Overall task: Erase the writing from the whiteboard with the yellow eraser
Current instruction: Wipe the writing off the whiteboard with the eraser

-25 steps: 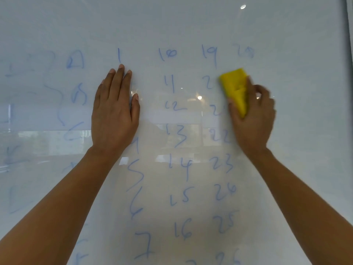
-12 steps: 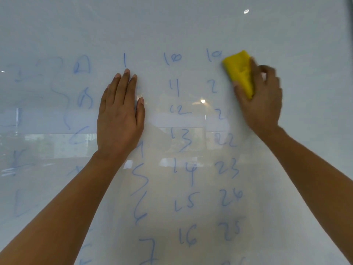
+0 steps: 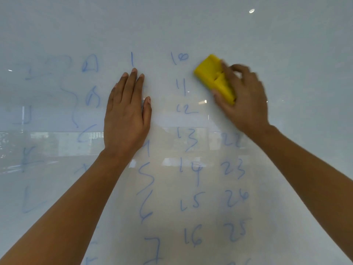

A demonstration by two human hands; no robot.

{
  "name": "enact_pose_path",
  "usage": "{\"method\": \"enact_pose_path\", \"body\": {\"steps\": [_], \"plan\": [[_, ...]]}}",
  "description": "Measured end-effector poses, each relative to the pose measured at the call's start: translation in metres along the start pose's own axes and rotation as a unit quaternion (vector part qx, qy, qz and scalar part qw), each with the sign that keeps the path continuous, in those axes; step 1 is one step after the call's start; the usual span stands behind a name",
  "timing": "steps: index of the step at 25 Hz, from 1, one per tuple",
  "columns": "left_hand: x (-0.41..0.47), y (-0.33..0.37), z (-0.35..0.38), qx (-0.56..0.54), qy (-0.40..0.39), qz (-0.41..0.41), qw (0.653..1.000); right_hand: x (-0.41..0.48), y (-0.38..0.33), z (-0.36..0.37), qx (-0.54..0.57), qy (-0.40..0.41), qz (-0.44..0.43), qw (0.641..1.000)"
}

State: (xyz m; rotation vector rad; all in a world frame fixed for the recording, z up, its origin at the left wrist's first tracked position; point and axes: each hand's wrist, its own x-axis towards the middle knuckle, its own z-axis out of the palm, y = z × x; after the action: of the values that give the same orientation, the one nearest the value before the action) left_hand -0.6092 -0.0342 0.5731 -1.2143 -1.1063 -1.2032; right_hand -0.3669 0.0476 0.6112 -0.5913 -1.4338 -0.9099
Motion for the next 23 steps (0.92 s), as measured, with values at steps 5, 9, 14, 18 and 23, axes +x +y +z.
{"method": "enact_pose_path", "body": {"steps": [5,9,14,18,23], "plan": [[-0.001,0.000,0.001,-0.003,0.009,0.001,1.000,0.070,0.005,0.005,-0.033,0.035,0.252,0.967],[-0.001,0.000,0.000,0.001,0.006,0.003,1.000,0.023,-0.056,0.012,0.030,-0.039,-0.038,0.998],[0.000,0.000,0.000,0.004,-0.002,0.003,1.000,0.062,-0.024,0.006,-0.032,-0.031,0.074,0.996],[0.000,0.002,-0.001,-0.016,0.003,0.003,1.000,0.088,-0.074,0.018,-0.023,-0.027,0.089,0.995],[-0.001,-0.005,-0.016,-0.070,0.038,-0.024,0.997,0.027,-0.082,0.013,-0.009,-0.069,-0.099,0.993]]}}
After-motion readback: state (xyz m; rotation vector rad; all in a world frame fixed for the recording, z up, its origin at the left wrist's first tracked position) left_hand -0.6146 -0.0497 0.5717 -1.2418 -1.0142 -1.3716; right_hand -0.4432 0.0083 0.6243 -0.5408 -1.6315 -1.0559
